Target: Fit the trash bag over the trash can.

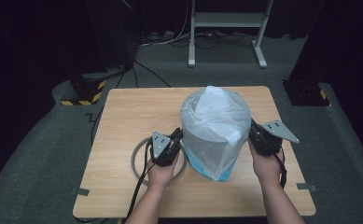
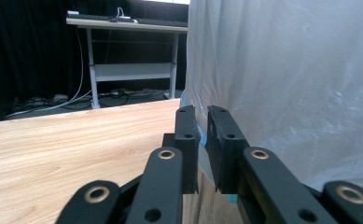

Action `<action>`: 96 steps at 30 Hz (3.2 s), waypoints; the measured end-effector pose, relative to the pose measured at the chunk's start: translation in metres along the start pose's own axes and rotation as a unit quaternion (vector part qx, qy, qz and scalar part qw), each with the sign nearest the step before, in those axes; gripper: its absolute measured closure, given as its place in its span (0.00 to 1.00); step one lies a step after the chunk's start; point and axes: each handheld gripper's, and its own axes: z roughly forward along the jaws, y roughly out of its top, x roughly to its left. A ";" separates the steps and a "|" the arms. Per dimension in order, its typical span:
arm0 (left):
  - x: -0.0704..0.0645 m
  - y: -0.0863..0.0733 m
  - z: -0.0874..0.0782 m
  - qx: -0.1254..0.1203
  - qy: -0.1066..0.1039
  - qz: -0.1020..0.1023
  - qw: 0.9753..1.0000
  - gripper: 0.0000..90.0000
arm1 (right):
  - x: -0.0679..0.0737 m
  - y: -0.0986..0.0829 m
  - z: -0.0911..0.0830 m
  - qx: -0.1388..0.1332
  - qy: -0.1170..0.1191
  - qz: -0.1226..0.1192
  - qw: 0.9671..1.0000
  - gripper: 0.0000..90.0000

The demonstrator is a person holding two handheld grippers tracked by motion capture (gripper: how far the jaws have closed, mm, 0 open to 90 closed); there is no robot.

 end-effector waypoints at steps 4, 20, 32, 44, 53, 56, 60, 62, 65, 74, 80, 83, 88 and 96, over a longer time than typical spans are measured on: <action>0.000 -0.007 0.003 0.007 0.003 -0.003 1.000 0.94 | -0.002 -0.006 0.005 0.011 0.006 0.010 1.000 1.00; 0.002 -0.045 0.019 0.062 0.012 -0.018 0.998 0.95 | 0.001 -0.084 0.042 0.106 0.007 0.033 0.994 1.00; 0.015 -0.042 0.011 0.067 0.021 -0.012 0.997 0.71 | -0.011 -0.067 0.026 0.078 -0.014 0.012 0.997 0.84; 0.007 -0.041 0.018 0.082 0.002 0.012 0.997 0.83 | -0.012 -0.067 0.021 0.086 -0.011 0.000 0.996 0.79; -0.002 -0.040 0.028 0.089 -0.008 0.010 0.996 0.85 | -0.025 -0.071 0.015 0.085 -0.021 0.006 0.996 0.77; -0.008 -0.039 0.031 0.090 -0.016 0.016 0.996 0.84 | -0.031 -0.073 0.012 0.085 -0.027 0.007 0.996 0.76; -0.024 -0.038 0.041 0.095 -0.032 0.027 0.995 0.82 | -0.038 -0.077 0.008 0.088 -0.039 0.009 0.995 0.77; -0.027 -0.038 0.044 0.094 -0.035 0.023 0.995 0.82 | -0.043 -0.079 0.006 0.089 -0.042 0.017 0.995 0.77; -0.030 -0.037 0.047 0.097 -0.035 0.027 0.994 0.82 | -0.047 -0.080 0.005 0.090 -0.046 0.018 0.995 0.77; -0.022 -0.034 0.039 0.092 -0.023 0.024 0.995 0.64 | -0.052 -0.080 0.003 0.087 -0.052 0.021 0.995 0.74; -0.012 -0.030 0.021 0.074 -0.012 0.027 0.997 0.54 | -0.055 -0.081 0.001 0.088 -0.056 0.022 0.994 0.73; -0.007 -0.030 0.014 0.070 -0.007 0.027 0.997 0.52 | -0.055 -0.081 0.001 0.088 -0.058 0.020 0.994 0.73; 0.004 -0.034 0.004 0.080 0.009 0.042 0.996 0.49 | -0.056 -0.083 0.000 0.091 -0.059 0.017 0.994 0.71; 0.036 -0.048 -0.020 0.106 0.043 0.037 0.993 0.44 | -0.060 -0.089 -0.003 0.101 -0.070 0.009 0.992 0.70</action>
